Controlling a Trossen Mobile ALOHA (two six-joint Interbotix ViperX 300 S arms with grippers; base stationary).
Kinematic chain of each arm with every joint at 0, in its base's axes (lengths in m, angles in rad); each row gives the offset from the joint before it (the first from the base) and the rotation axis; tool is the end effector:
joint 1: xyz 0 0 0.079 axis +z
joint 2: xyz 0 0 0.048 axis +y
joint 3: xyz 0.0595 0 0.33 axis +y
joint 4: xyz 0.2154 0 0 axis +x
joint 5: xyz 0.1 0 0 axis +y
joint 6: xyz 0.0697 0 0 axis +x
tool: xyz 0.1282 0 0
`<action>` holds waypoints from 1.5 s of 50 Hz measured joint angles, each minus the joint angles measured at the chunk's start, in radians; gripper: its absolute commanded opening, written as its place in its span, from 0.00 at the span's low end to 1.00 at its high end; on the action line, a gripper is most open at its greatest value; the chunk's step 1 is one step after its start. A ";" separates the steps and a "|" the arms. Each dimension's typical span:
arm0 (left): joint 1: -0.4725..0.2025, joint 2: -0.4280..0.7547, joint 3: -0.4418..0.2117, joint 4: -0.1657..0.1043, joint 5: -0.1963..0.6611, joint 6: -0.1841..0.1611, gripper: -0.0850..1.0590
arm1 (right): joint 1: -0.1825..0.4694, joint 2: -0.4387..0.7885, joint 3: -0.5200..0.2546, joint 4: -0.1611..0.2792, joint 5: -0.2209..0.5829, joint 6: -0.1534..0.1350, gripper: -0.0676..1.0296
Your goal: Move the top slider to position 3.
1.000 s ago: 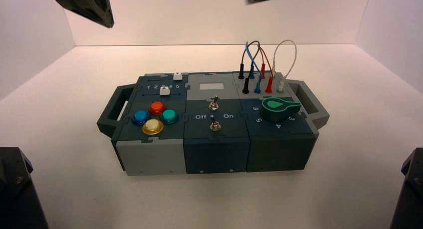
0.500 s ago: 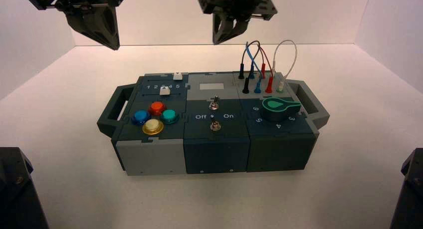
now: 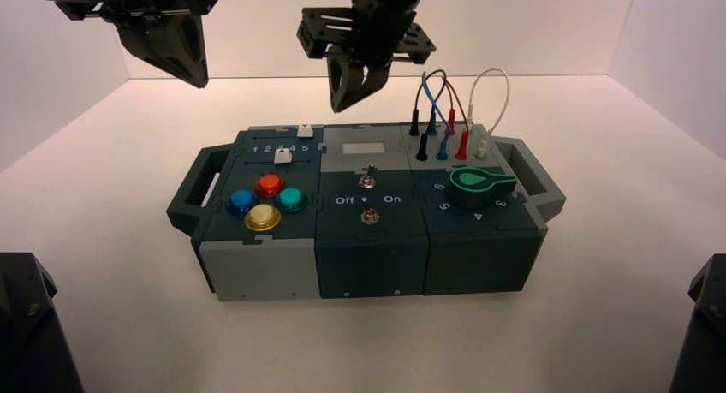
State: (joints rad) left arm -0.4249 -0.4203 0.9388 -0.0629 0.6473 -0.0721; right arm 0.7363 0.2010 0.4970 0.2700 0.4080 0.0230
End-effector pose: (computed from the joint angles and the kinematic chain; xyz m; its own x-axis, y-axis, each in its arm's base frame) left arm 0.2445 -0.1188 0.1146 0.3439 -0.1972 -0.9181 0.3203 0.9437 -0.0827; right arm 0.3241 0.3220 0.0610 0.2679 0.3856 -0.8829 -0.5014 0.8383 0.2140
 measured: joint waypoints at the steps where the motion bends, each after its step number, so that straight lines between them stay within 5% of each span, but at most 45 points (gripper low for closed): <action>1: 0.000 0.002 0.000 0.000 -0.002 0.000 0.05 | 0.002 0.002 0.000 0.002 0.002 0.000 0.04; 75: -0.011 0.028 0.000 0.000 -0.002 0.002 0.05 | 0.057 0.121 -0.106 0.046 0.061 -0.003 0.04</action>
State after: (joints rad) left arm -0.4357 -0.3927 0.9388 -0.0629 0.6458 -0.0706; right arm 0.7931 0.3221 0.3912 0.3160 0.4694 0.0199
